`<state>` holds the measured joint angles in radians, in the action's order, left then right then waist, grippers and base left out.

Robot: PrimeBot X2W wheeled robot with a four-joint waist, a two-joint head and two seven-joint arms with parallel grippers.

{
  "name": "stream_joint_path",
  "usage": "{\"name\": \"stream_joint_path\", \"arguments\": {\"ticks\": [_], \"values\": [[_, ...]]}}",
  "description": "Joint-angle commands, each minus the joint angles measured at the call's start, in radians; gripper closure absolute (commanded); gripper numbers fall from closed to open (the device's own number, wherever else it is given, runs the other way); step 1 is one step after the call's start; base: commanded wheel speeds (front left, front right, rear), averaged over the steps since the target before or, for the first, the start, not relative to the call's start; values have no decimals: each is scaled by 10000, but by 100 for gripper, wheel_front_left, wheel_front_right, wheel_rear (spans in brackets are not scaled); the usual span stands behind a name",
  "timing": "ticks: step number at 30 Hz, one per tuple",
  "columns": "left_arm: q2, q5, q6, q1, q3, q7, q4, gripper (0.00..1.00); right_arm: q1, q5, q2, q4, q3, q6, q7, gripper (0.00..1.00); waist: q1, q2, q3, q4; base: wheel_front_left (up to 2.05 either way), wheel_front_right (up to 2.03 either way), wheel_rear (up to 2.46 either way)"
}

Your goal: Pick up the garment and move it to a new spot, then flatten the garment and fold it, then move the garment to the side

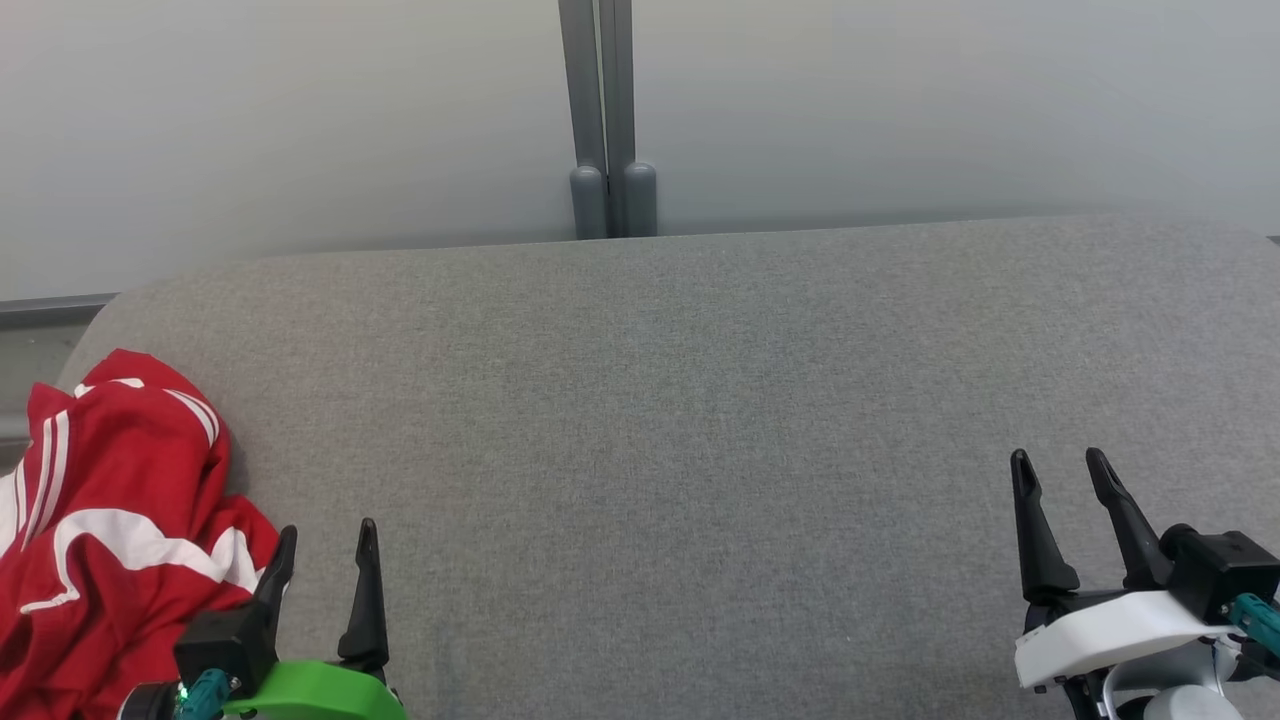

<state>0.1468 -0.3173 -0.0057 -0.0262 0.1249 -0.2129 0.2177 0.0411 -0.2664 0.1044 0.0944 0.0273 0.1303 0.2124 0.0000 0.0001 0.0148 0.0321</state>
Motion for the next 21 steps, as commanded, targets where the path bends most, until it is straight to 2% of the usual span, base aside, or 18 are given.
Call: {"name": "stream_joint_path", "arguments": {"ticks": [1, 21], "values": [[32, 213, -31, -61, -37, -90, 7, 0, 112, 180, -1, 0, 70, 6, 101, 0, 0, -1, 1, 3, 0, 0, 0], [-138, 1403, -154, -112, -293, -464, 330, 0, 244, 1327, -20, 243, 243, 6, 471, 0, 0, -1, 10, 79, 0, 0, 0]]}}
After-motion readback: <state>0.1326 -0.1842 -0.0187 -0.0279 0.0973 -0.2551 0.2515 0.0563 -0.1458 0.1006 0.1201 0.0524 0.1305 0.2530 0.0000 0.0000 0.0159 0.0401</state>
